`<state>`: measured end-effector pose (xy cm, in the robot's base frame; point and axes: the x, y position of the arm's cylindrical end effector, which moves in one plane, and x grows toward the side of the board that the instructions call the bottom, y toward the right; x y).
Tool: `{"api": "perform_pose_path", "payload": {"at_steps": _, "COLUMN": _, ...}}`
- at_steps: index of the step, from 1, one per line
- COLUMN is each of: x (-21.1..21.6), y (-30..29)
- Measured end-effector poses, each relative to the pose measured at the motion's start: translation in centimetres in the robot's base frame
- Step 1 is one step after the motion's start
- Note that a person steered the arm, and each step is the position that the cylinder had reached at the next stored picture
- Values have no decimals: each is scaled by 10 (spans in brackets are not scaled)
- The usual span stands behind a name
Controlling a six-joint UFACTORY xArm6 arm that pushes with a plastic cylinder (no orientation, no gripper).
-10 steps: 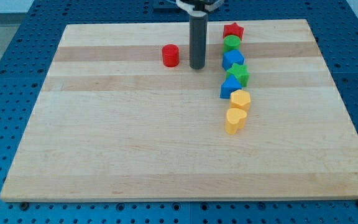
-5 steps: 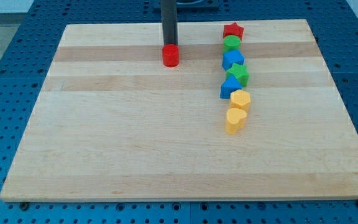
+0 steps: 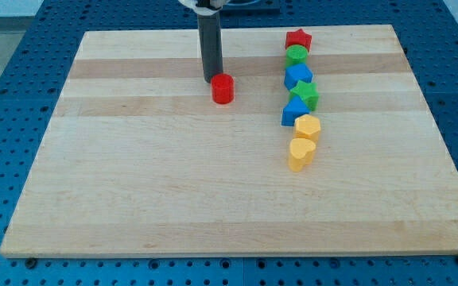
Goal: Move the red circle towards the bottom center
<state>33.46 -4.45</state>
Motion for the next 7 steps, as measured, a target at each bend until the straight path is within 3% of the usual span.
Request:
{"api": "perform_pose_path", "payload": {"at_steps": 2, "x": 40, "y": 0}}
{"api": "perform_pose_path", "payload": {"at_steps": 7, "x": 31, "y": 31}}
